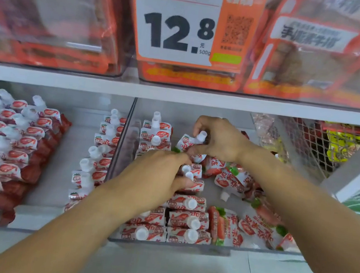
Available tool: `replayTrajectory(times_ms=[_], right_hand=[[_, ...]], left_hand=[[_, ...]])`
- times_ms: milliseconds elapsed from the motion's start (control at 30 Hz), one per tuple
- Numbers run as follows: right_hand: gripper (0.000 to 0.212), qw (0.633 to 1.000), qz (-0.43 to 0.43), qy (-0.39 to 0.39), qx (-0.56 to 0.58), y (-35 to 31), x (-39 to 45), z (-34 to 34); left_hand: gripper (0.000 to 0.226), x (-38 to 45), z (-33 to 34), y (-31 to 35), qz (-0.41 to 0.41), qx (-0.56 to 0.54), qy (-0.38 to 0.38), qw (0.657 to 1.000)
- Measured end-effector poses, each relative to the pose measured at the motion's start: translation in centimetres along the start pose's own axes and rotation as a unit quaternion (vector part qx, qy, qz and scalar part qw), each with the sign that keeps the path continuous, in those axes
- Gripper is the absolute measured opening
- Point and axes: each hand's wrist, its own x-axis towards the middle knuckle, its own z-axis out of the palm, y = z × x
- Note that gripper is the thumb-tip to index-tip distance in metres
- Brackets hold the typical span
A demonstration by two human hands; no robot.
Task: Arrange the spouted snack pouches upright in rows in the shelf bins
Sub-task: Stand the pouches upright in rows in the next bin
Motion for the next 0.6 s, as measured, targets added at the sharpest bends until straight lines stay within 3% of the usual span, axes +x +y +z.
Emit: replayTrajectory(times_ms=[67,167,300,433,600], right_hand=[[0.035,0.997,0.010,-0.012,0.076,-0.7,-0.5,-0.1],[0.015,0.997,-0.001,-0.071,0.007,-1.2,-0.3,0.3],[0.023,0.992,0.027,-0.118,-0.047,-1.2,0.0,0.1],[0.025,0.976,0.035,-0.199,-0.079,-1.8,-0.1,-0.3],[0.023,0.970,0.045,-0.237,-0.031,-2.8,-0.2,-1.2]], left_hand=[[0.036,-0.1,-0.1,0.1,-0.014,-0.008,0.008,1.000],[0.036,-0.7,-0.7,0.7,-0.007,-0.012,0.024,1.000],[0.046,-2.6,-1.8,1.3,-0.005,0.020,0.071,0.997],[0.066,-4.4,-1.6,1.7,0.000,0.002,-0.022,1.000],[0.072,-4.1,-1.2,2.5,0.017,0.017,-0.056,0.998]])
